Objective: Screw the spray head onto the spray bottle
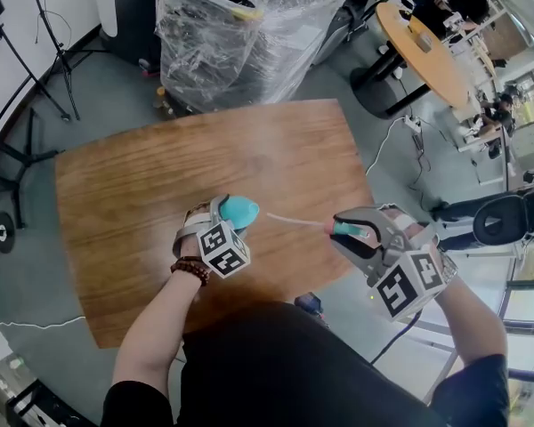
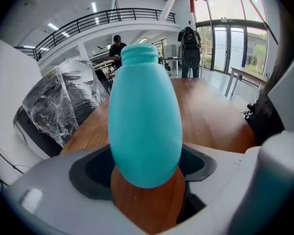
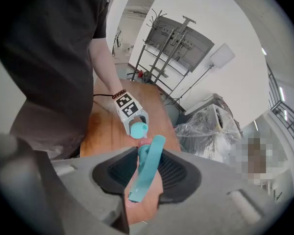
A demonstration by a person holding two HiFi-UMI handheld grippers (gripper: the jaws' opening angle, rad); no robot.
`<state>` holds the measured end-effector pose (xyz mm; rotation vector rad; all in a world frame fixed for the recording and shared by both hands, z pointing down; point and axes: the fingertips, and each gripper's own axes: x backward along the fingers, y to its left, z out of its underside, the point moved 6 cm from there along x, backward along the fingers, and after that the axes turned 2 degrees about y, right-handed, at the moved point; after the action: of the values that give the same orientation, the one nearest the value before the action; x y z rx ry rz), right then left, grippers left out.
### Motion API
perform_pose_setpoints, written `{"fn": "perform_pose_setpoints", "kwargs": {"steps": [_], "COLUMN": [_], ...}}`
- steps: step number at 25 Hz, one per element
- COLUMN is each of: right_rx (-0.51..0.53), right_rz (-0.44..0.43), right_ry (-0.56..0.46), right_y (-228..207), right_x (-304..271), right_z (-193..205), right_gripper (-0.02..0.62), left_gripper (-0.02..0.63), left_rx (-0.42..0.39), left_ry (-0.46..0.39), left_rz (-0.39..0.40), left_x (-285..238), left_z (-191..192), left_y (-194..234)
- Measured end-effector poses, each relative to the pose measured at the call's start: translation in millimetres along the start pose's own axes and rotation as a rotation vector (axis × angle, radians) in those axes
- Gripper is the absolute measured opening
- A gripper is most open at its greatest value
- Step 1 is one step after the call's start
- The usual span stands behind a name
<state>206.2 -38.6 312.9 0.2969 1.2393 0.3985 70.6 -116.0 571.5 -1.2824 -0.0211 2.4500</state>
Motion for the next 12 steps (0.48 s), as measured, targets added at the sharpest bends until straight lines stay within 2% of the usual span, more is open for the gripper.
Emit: {"fn": "perform_pose_setpoints", "kwargs": {"steps": [6,12], "right_rx": [0.125,0.277], "right_rz": [-0.04,-0.063], "right_ry": [0.066,0.151], "right_y": [6,19], "right_x": [-14,-34], "right_z": [-13,-25], "right_gripper": [0.117,0.117], "left_gripper": [0.419,0.419], "left_rx": [-0.114,-0.168], "left_ry": [0.06,0.091], "left_rz": [-0.027,-0.003], "left_x": [13,25], "left_z": [-8,-18], "left_y": [-9,-23]}}
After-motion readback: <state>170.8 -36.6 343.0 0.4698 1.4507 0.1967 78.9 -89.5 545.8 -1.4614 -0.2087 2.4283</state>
